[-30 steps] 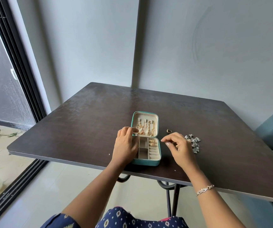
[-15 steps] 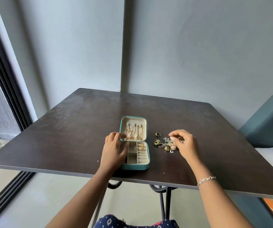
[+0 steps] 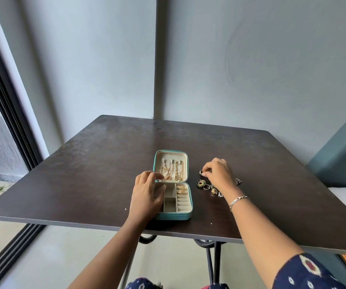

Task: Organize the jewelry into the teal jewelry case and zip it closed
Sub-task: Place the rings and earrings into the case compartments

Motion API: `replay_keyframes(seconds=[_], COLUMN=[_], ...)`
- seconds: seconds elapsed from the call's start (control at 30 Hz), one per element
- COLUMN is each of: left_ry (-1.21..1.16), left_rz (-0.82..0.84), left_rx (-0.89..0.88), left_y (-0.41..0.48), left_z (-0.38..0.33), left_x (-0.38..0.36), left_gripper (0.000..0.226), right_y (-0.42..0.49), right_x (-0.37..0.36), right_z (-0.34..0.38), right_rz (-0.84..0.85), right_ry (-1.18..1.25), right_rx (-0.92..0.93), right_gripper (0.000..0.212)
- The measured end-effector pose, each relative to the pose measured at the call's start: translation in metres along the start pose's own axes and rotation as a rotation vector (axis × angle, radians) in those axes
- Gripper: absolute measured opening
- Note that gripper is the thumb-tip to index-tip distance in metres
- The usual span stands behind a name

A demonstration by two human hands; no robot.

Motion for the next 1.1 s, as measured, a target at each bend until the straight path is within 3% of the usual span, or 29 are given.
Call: replay_keyframes(seconds=[0.4, 0.47, 0.57, 0.73, 0.9, 1.1], left_ry=[-0.012, -0.015, -0.012, -0.032, -0.068, -0.048], left_rz=[-0.004, -0.003, 0.001, -0.028, -0.069, -0.049], left_rx=[-0.016, -0.02, -0.027, -0.078, -0.155, -0.191], left_y=[-0.001, -0.001, 0.0, 0.0, -0.002, -0.003], left_z=[0.001, 0.001, 0.001, -0.007, -0.015, -0.017], left_x=[-0.001, -0.002, -0.002, 0.004, 0.01, 0.008], left_gripper=[0.019, 0.018, 0.02, 0.031, 0.022, 0.012], right_y=[0.001, 0.001, -0.01, -0.047, -0.063, -0.066], right_x=[-0.013, -0.003, 0.019, 0.027, 0.018, 0.018], right_z=[-0.002, 0.0, 0.022, 0.079, 0.1, 0.103], right_rz=[0.007, -0.039, -0.049, 0.202, 0.298, 0.295], right_ry=[-0.041, 0.063, 0.409, 0.771, 0.715, 0.648], right_rx=[-0.008, -0.018, 0.022, 0.113, 0.177, 0.196], right_gripper=[0.012, 0.012, 0.01, 0.02, 0.008, 0.006])
Point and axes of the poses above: each hand's wrist, its own y-axis towards the middle knuckle, its own x-axis out of the back of the hand, z = x × y, the point moved 8 cm from there along y, towards the middle knuckle, and after that the axes turned 9 degrees about -z, right-handed, at the moved point
